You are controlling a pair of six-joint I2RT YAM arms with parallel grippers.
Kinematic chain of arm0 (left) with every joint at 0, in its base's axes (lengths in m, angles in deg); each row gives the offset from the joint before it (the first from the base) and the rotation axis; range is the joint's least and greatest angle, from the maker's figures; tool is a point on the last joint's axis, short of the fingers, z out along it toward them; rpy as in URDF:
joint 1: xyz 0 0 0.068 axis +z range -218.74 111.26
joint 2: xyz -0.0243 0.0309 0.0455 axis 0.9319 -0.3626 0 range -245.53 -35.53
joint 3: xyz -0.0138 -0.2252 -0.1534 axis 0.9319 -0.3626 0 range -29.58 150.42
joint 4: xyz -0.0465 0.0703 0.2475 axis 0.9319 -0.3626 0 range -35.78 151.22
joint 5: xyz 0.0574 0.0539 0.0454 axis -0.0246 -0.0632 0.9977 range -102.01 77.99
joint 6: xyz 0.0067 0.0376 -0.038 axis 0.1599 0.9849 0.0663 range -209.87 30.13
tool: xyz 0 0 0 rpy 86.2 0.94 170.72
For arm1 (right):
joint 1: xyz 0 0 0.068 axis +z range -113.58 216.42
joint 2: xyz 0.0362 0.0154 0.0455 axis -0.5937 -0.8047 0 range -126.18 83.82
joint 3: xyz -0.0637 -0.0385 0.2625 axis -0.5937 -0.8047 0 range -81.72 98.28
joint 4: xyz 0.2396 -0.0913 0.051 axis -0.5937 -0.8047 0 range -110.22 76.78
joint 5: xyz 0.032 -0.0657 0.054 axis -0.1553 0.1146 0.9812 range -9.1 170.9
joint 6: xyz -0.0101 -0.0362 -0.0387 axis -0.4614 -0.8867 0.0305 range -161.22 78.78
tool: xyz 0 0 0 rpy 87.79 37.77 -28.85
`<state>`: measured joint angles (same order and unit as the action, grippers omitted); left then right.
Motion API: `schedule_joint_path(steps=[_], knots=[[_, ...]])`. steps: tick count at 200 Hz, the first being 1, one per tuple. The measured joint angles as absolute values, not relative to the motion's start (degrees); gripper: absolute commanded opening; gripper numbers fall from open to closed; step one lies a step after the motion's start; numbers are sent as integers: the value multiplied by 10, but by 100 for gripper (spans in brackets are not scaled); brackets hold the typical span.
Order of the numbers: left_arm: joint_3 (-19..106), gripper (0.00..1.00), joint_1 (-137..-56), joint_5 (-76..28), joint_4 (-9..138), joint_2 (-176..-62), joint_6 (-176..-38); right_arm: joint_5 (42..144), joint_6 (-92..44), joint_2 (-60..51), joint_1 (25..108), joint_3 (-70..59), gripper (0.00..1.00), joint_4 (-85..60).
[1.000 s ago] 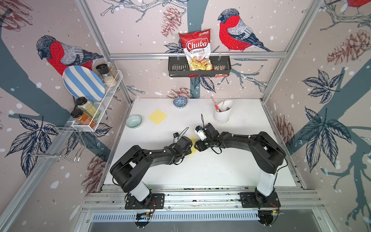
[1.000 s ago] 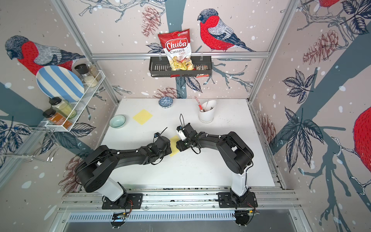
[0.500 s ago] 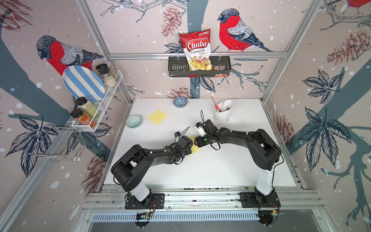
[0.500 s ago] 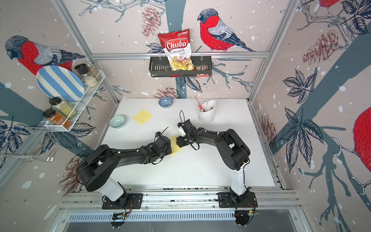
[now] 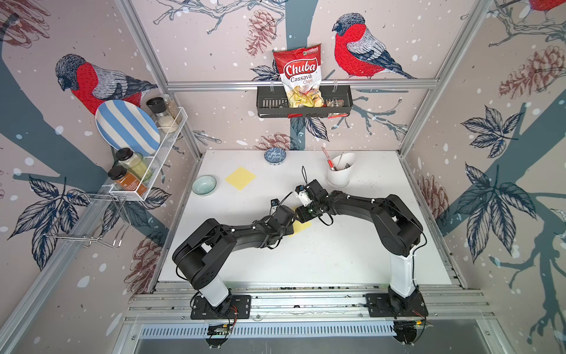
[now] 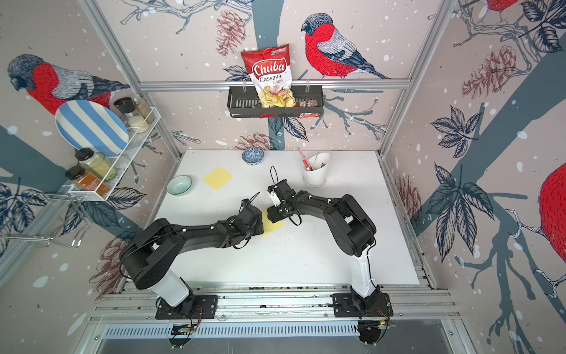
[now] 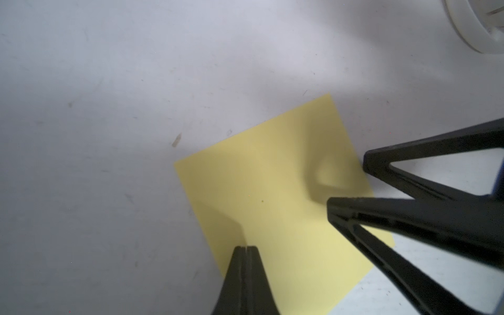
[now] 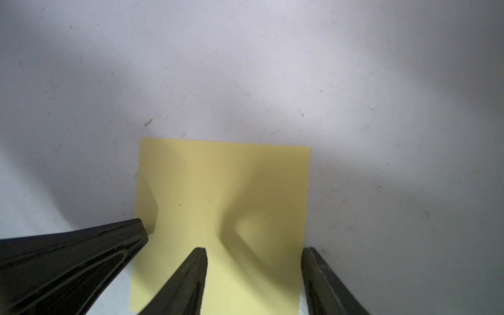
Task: Fold the square paper along the opposite sides
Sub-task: Pick up the paper from the center of the board.
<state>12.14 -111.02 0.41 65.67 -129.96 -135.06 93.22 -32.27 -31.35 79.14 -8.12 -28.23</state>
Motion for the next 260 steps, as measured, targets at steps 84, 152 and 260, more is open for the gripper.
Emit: schedule_joint_path(steps=[84, 152, 260], knots=[[149, 0, -1110, 13, 640, -1319, -1306, 940, -325, -316, 792, -91, 62, -281], [157, 0, -1094, 11, 623, -1326, -1311, 948, -336, -322, 787, -66, 64, -314], [162, 0, -1084, -9, 699, -1362, -1306, 952, -338, -353, 785, -16, 63, -378]])
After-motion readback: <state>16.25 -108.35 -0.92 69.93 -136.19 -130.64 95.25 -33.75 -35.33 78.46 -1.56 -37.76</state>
